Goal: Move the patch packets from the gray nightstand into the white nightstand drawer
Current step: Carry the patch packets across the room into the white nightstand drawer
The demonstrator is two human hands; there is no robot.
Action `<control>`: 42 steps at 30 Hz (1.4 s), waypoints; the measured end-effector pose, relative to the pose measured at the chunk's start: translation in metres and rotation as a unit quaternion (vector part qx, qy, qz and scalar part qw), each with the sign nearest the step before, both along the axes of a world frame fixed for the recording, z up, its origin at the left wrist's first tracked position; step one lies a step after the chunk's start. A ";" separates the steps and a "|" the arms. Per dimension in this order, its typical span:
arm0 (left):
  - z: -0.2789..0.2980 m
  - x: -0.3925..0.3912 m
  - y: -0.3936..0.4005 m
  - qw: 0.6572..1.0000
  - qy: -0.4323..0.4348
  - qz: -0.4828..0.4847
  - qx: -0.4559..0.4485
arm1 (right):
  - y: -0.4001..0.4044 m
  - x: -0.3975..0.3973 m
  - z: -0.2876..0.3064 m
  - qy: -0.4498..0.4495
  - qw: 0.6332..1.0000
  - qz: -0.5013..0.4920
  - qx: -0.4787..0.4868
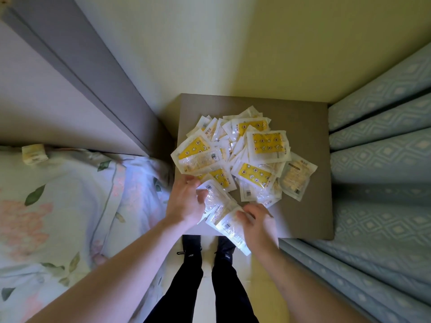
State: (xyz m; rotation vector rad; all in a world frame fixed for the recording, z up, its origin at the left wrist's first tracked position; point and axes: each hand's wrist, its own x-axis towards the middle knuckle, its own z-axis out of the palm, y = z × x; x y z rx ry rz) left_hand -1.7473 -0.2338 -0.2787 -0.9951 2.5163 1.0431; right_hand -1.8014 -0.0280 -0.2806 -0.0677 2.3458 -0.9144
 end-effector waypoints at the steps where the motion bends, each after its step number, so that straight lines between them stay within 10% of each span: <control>1: -0.002 -0.001 0.001 1.000 -0.006 0.012 0.008 | -0.001 0.002 -0.003 0.002 1.000 0.002 -0.007; 15: 0.016 0.008 -0.004 0.984 0.024 0.099 0.149 | 0.027 -0.002 -0.005 0.027 0.999 0.041 0.011; 26: -0.012 -0.006 -0.009 0.995 0.039 -0.028 -0.092 | 0.062 -0.034 0.010 0.009 0.997 -0.070 -0.010; 42: 0.005 0.015 0.001 0.993 0.119 -0.017 -0.007 | 0.046 -0.023 0.036 -0.017 0.989 -0.147 -0.008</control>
